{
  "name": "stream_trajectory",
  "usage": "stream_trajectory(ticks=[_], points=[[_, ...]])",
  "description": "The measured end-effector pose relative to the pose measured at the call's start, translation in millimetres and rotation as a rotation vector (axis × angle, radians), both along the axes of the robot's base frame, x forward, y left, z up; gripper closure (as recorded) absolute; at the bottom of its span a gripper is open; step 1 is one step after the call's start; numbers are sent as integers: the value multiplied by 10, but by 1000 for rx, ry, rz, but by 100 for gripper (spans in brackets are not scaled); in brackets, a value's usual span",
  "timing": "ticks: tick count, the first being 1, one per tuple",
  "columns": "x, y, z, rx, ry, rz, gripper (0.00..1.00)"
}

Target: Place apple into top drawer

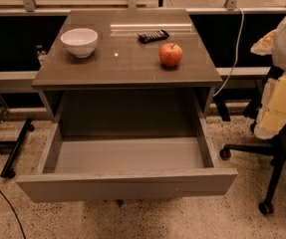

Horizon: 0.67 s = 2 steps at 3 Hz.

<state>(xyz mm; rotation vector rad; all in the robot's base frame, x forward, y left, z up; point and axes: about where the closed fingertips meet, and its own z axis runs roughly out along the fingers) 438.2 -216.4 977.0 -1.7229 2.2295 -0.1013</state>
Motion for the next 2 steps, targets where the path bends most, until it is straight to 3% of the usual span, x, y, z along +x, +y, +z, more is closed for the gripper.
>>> stream_trajectory(ticks=[2], points=[[69,103,-16,15,-23,-7,0]])
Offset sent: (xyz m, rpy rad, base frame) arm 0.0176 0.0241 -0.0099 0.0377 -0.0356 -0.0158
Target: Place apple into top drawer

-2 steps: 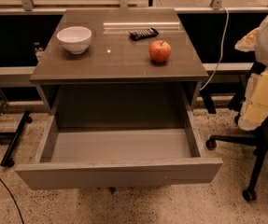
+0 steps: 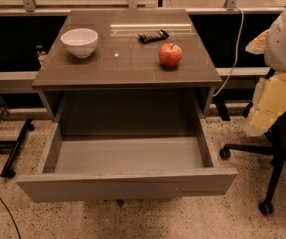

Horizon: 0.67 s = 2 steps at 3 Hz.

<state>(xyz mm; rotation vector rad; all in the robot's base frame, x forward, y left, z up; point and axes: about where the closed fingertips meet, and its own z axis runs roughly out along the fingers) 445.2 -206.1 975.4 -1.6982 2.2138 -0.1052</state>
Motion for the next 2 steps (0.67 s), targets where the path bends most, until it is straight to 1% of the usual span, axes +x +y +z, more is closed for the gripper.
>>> stream_trajectory(ticks=[1,2], points=[[148,108,-35,38,-30,-22,0],[381,191,-88,89,-56,-37,0]])
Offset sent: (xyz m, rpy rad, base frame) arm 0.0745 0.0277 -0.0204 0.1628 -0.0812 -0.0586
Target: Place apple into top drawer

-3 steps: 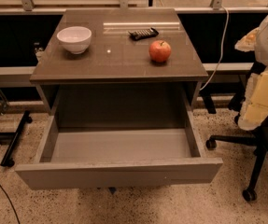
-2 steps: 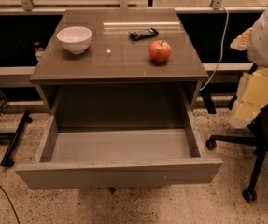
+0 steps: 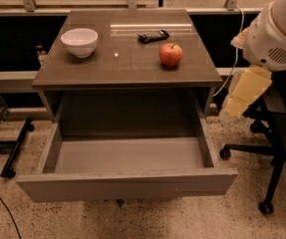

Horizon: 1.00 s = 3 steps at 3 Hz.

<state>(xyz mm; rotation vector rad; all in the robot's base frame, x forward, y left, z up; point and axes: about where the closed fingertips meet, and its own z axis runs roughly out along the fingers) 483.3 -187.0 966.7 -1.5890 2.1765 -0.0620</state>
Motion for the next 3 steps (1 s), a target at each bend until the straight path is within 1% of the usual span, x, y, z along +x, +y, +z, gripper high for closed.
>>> stream_trajectory(ticks=[1,2,3], points=[[393,74,-110,67,-2,-1,0],[635,101,-153,103,-2,5,0],[904,90,-177,114,-9,12,0]])
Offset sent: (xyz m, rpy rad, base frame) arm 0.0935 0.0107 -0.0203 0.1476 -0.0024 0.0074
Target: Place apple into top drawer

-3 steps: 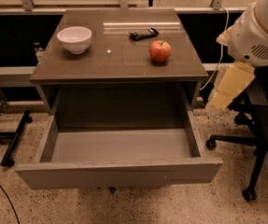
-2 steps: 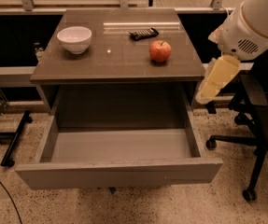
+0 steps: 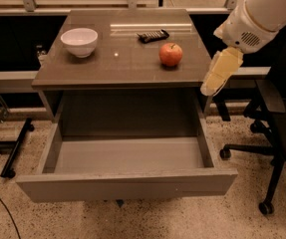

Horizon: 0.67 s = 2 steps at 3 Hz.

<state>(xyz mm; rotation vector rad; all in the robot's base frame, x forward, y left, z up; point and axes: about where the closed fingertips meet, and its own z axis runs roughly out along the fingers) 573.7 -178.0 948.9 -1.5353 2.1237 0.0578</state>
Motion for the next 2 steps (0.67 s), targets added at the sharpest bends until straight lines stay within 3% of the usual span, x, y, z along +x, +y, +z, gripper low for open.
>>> stream_trajectory(ticks=[1,2], points=[[271,-47,-27,-3,-3,3,0],[742,-119,-101,-29,1,16,0]])
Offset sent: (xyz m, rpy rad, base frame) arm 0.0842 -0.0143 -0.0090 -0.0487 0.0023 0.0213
